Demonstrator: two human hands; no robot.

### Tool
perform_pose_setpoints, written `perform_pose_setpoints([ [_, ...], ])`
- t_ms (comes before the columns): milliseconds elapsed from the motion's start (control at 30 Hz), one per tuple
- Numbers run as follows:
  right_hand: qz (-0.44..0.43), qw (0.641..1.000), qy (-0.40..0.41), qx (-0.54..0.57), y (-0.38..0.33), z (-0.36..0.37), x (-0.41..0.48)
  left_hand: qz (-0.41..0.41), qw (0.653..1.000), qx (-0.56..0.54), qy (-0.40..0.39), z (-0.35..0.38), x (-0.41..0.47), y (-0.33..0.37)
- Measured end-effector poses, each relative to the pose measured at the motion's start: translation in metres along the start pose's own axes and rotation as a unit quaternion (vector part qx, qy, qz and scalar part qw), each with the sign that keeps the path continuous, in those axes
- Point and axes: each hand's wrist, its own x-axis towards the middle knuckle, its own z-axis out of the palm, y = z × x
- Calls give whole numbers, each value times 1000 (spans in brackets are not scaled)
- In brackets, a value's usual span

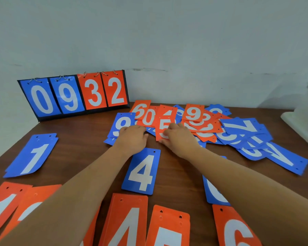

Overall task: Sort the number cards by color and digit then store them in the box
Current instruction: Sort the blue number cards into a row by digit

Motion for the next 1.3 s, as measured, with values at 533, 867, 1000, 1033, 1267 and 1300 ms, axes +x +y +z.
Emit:
perform_pose_setpoints([
  [533, 10, 969, 179, 172, 9, -41, -41, -284, 621, -730, -8, -33, -26, 52],
  [867, 146, 988, 6, 39, 68, -7, -28, -257, 639, -725, -28, -29, -30, 68],
  [1000, 97, 993, 9, -60, 61, -11, -34, -251, 638, -727, -30, -28, -33, 70],
  [1033, 100, 993, 10, -63, 60, -13, -35, -250, 638, -727, -30, -28, -34, 71],
  [1267, 198, 977, 76, 14, 53, -37, -41, -264, 627, -732, -32, -38, -50, 73],
  [1300, 208, 971, 111, 30, 50, -45, -45, -271, 624, -732, -31, -41, -53, 73],
])
